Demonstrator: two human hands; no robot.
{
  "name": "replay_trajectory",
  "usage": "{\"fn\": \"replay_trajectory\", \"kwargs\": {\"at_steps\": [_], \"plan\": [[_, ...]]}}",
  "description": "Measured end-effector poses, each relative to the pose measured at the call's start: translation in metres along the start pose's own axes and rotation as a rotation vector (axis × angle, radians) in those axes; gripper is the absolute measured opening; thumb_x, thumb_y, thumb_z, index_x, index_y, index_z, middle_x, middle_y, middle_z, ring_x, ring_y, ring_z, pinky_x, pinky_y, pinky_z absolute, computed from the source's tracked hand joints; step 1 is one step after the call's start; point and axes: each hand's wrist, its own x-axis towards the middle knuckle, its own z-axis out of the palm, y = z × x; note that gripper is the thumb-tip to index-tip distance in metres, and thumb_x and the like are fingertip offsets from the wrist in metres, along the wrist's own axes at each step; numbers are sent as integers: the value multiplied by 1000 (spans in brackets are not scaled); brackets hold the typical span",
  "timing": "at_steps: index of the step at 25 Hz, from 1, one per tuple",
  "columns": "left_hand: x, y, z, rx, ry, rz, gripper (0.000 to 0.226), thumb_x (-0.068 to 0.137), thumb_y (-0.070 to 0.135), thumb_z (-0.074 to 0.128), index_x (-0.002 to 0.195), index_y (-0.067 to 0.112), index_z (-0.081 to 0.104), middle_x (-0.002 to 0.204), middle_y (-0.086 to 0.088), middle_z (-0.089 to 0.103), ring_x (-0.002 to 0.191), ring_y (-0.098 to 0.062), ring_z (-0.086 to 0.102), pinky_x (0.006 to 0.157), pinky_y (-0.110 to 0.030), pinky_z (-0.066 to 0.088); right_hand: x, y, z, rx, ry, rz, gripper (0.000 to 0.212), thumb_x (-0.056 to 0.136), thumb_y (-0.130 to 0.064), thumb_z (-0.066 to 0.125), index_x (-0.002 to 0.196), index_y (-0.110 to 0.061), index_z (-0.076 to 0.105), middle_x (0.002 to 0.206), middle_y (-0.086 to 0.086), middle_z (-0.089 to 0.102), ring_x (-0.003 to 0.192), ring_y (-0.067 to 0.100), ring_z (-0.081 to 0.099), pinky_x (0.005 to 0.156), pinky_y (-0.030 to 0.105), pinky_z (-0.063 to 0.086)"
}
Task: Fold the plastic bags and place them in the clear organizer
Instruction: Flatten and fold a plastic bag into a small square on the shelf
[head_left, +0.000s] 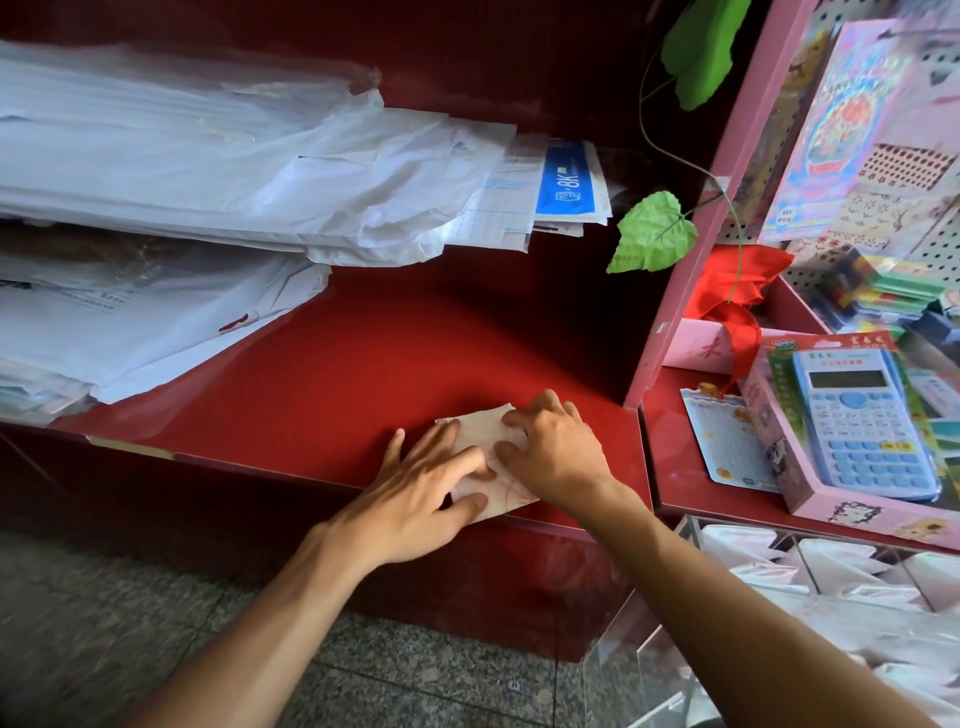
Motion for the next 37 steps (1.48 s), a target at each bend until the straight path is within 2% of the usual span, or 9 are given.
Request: {"fn": "replay_trajectory", "kwargs": {"at_steps": [4,7,11,15,19,26,32,35,37], "plan": [[1,-2,-1,-20,-30,-9,20,99,50,44,116,39,42,165,-6,0,146,-2,-21,118,-42,-17,-6,6,-3,-214,14,-67,53,95,-58,36,137,-29,49,142,-1,39,123,27,39,100,42,36],[1,-9,0,57,-68,13,42,91,67,45,127,47,36,165,5,-8,146,-5,-25,120,-46,-15,-14,21,-10,-96,-179,-268,85,76,-83,23,151,-43,28,161,-15,17,145,17,18,112,40,19],[-1,-14,3,188,-53,35,78,84,72,53,147,50,15,162,17,-12,147,-6,-23,121,-47,-12,-21,35,-10,-158,-358,-369,96,77,-81,49,153,-49,0,162,-23,-7,148,5,-15,121,37,-8],[-2,-12,10,170,97,3,71,85,61,62,140,37,25,165,10,9,150,-3,-6,122,-44,-5,-26,34,-10,-182,-270,-378,98,79,-73,59,156,-42,5,164,-18,4,150,9,-3,121,37,0],[-5,-14,14,139,156,-10,73,81,70,55,136,29,31,159,14,24,142,12,-6,123,-41,-5,-27,33,-11,-105,-215,-363,88,81,-73,56,154,-40,19,163,-14,9,149,12,7,117,36,7],[-3,-17,18,163,97,-44,73,74,81,39,128,33,27,164,0,7,151,-11,-11,122,-45,-7,-22,34,-3,-75,-253,-353,95,77,-79,54,154,-38,17,165,-10,-5,150,7,-14,120,34,-15],[-6,-14,17,140,116,-27,81,74,82,28,139,33,26,165,2,6,150,-4,-11,121,-39,-13,-22,32,-2,-135,-266,-355,100,74,-85,37,157,-36,8,164,-14,-7,149,7,-15,119,34,-17],[-9,-13,16,209,89,24,86,81,74,11,156,33,8,166,5,0,148,0,-12,119,-34,-16,-21,32,-3,-147,-272,-354,100,74,-86,34,157,-37,5,164,-15,-9,149,7,-16,120,36,-16],[-7,-16,15,198,106,38,82,84,68,6,156,32,18,164,11,7,146,7,-7,118,-33,-13,-19,35,-4,-104,-278,-353,100,71,-88,32,156,-40,11,164,-16,-2,150,6,-11,121,35,-11]]}}
